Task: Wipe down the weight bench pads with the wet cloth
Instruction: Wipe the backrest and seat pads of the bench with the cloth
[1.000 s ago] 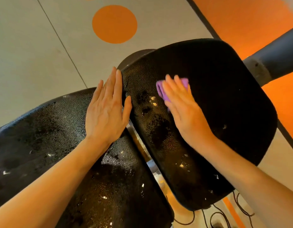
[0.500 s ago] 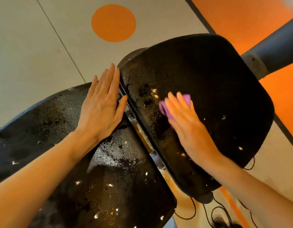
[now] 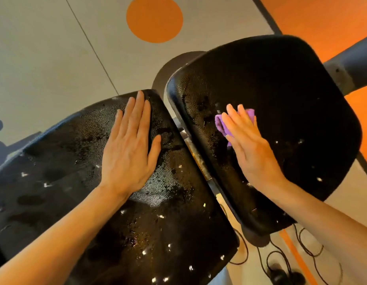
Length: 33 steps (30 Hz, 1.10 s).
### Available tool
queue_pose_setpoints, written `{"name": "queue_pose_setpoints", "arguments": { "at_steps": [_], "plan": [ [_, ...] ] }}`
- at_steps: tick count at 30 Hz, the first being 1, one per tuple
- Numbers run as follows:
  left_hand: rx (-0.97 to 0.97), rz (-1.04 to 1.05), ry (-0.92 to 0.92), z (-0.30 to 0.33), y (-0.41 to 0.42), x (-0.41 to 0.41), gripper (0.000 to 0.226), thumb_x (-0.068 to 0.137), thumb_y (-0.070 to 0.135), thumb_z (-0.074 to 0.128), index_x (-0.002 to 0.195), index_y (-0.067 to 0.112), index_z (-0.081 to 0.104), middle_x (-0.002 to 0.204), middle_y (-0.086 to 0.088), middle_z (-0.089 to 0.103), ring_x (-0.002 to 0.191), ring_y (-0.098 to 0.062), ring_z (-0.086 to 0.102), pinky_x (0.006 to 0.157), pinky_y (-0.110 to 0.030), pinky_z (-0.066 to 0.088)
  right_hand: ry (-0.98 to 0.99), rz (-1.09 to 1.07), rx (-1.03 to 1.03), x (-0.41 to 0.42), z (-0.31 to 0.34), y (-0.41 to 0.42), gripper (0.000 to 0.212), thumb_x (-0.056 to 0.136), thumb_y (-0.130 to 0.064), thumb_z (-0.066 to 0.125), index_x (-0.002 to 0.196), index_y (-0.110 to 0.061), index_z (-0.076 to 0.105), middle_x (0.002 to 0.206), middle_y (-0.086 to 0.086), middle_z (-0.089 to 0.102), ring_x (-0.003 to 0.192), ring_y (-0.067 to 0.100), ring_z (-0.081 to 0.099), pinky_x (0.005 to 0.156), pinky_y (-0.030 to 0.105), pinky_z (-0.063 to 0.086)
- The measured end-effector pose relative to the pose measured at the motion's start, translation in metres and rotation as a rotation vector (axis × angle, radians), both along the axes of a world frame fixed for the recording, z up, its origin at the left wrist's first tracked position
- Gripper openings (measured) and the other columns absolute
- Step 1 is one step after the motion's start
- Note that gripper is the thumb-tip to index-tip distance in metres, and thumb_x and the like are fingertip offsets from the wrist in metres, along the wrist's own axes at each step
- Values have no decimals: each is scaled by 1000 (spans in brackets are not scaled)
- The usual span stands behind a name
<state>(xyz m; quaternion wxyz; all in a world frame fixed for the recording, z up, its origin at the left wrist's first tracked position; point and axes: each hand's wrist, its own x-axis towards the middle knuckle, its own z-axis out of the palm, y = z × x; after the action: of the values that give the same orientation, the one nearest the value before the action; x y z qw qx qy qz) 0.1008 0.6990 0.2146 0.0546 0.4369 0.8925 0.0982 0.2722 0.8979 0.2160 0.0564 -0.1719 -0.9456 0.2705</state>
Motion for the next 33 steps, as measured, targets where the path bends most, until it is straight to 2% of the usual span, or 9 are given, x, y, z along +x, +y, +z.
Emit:
{"name": "queue_pose_setpoints", "arguments": {
  "at_steps": [2,6,11,14,16,18,24,30,33],
  "plan": [
    [1,-4,1,0,0,0,68,104,43,27,158,7,8,167,-9,2,154,-22,-1,126,-36,-1,65,-79,-74,-55,3,8,44,98,-3,40,141,-1,33,147,6,35,139,12,30,111,13,26],
    [-3,-10,11,-1,0,0,68,104,43,27,158,7,7,167,-9,0,154,-21,-2,126,-36,-2,89,-199,-1,-145,2,24,44,100,-13,34,143,-6,32,153,14,25,145,28,16,120,42,12],
    [21,-3,3,-1,0,0,67,104,42,28,158,7,8,167,-9,1,154,-22,-2,126,-35,-2,-14,56,105,-10,-2,-21,53,93,4,46,143,-4,30,152,12,27,145,23,15,116,49,22],
    [31,0,5,-1,0,0,67,103,42,28,158,7,10,167,-10,2,154,-23,-1,126,-37,-1,38,36,17,-44,1,-19,45,95,4,42,139,5,34,142,15,42,135,-4,30,115,29,29],
    [31,-4,12,-2,0,0,67,103,41,27,157,6,10,167,-10,2,154,-23,-1,126,-37,-1,86,-114,-19,-112,1,-8,41,98,-3,37,139,5,35,145,23,37,137,13,35,116,33,27],
    [28,-8,21,-3,-1,1,67,104,41,27,157,5,11,167,-10,2,154,-24,-1,126,-36,-1,107,-126,42,-147,-2,-6,43,98,-9,36,141,-2,36,151,18,29,143,31,20,118,50,18],
    [47,-9,26,-4,-1,0,66,104,40,29,157,5,10,166,-11,3,154,-24,0,126,-37,-1,-8,188,125,-26,-6,-21,48,94,-2,45,141,-8,38,151,10,31,144,27,18,117,50,21],
    [49,-15,30,-4,-1,1,66,103,39,30,157,4,12,166,-12,5,154,-25,2,126,-38,2,44,36,192,-138,-9,-22,43,95,-4,44,138,-7,42,151,12,32,143,32,20,118,49,14],
    [54,-18,37,-5,-1,0,66,104,39,30,157,4,12,166,-12,5,154,-25,3,126,-39,4,-38,121,255,-77,-10,-26,47,97,-9,39,144,-12,35,155,8,24,146,27,11,119,47,13]
  ]
}}
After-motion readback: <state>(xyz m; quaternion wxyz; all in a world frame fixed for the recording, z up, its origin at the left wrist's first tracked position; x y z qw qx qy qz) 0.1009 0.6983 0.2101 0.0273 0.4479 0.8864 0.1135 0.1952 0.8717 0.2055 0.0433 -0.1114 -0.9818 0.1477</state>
